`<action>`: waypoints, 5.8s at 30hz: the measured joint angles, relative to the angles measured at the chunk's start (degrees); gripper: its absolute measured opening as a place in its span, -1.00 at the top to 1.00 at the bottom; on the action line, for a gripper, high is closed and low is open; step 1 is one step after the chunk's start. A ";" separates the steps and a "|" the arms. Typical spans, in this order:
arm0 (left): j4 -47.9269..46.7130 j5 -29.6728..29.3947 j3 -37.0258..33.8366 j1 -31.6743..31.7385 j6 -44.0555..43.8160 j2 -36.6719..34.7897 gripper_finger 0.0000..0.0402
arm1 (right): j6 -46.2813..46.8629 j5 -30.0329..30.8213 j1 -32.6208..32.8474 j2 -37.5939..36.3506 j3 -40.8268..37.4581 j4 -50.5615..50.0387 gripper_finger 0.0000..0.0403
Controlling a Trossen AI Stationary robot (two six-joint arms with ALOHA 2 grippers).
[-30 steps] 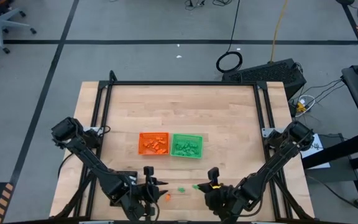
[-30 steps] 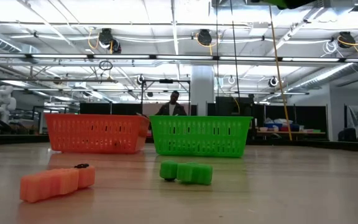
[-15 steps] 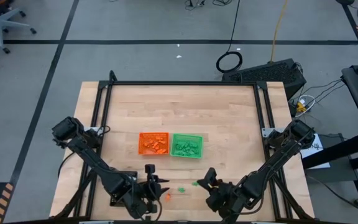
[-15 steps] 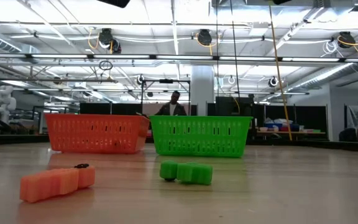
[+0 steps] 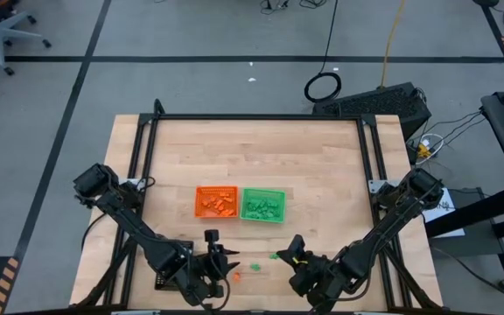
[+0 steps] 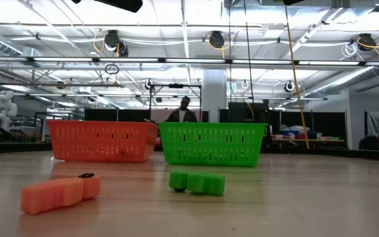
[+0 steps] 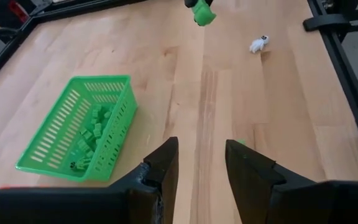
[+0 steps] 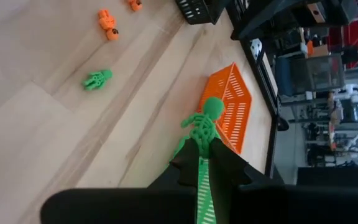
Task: Sort Halloween decoration
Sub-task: Put the green skeleton toy into the green bin, then put the orange skeleton toy into the orange bin
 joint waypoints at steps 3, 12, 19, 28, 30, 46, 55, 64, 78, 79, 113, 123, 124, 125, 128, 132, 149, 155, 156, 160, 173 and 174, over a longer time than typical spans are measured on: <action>0.00 0.20 0.00 -0.06 -1.85 0.00 0.35 | 2.95 -0.09 -0.19 0.00 -0.02 0.02 1.00; 1.11 0.45 0.00 -1.15 -4.01 1.79 0.35 | 18.42 -0.35 -0.22 0.00 0.00 1.63 1.00; 4.25 1.31 -0.02 -2.06 -4.00 4.97 0.35 | 35.47 -0.42 -0.57 0.00 0.00 2.36 1.00; 6.56 1.59 -0.02 -2.70 -4.02 6.47 0.35 | 45.85 -7.35 -5.28 0.00 0.00 4.33 1.00; 7.32 1.57 -0.02 -2.82 -4.02 6.47 0.35 | 46.15 -12.45 -7.86 0.00 0.00 4.22 1.00; 8.33 1.62 -0.02 -6.30 -8.49 6.47 0.35 | 35.56 -34.84 -31.92 0.00 0.00 -3.16 1.00; 7.84 1.65 -0.02 -7.06 -11.19 6.47 0.35 | 35.02 -34.95 -36.30 3.14 -1.50 -3.71 0.92; 1.90 4.49 -0.02 -7.43 -18.34 6.49 0.35 | 34.24 -34.73 -36.06 4.48 -1.59 -2.64 0.61; 3.07 3.30 0.02 -6.35 -21.80 10.07 0.35 | 36.91 -24.06 -25.70 0.52 -1.59 -2.73 0.46; 2.82 3.44 0.02 -6.45 -21.66 10.47 0.35 | 36.81 -22.03 -23.81 0.42 -1.59 -2.33 0.46; -11.37 25.53 0.02 -3.23 -55.41 10.43 0.35 | 40.45 -4.61 -6.01 1.92 -1.59 4.35 0.47; -9.10 25.25 0.02 -2.51 -54.18 10.43 0.40 | 39.71 -4.61 -5.90 1.92 -1.59 4.37 0.47; -8.91 25.09 0.02 -2.51 -53.24 10.43 0.44 | 39.70 -4.63 -5.87 1.92 -1.59 4.37 0.47; -8.92 25.09 0.02 -2.51 -52.84 10.43 0.48 | 39.70 -4.64 -5.83 1.92 -1.59 4.37 0.47; -8.03 24.96 0.02 -2.47 -51.60 10.43 0.67 | 39.68 -4.64 -5.79 1.92 -1.59 4.37 0.47; -6.91 24.79 0.02 -2.50 -49.66 10.43 0.93 | 39.68 -4.64 -5.80 1.92 -1.59 4.37 0.47; -14.49 29.24 2.68 -2.14 -46.42 8.82 0.94 | 39.68 -4.66 -5.79 1.92 -1.59 5.10 0.47; -16.36 24.38 6.32 -2.16 -42.66 8.79 0.93 | 39.77 -4.68 -5.79 1.92 -1.59 5.31 0.47; -15.64 22.98 6.32 -2.29 -41.62 8.79 0.93 | 39.79 -4.68 -5.79 1.92 -1.59 5.37 0.47; -15.62 19.48 6.27 -2.83 -39.52 8.81 0.87 | 39.84 -4.72 -5.79 1.92 -1.59 5.96 0.47; -15.02 19.28 6.25 -3.76 -42.57 10.02 0.28 | 39.42 -4.88 -5.35 1.92 -1.59 6.49 0.47; -14.81 19.28 6.25 -3.80 -42.85 10.43 0.23 | 39.30 -4.88 -5.37 1.92 -1.59 6.49 0.47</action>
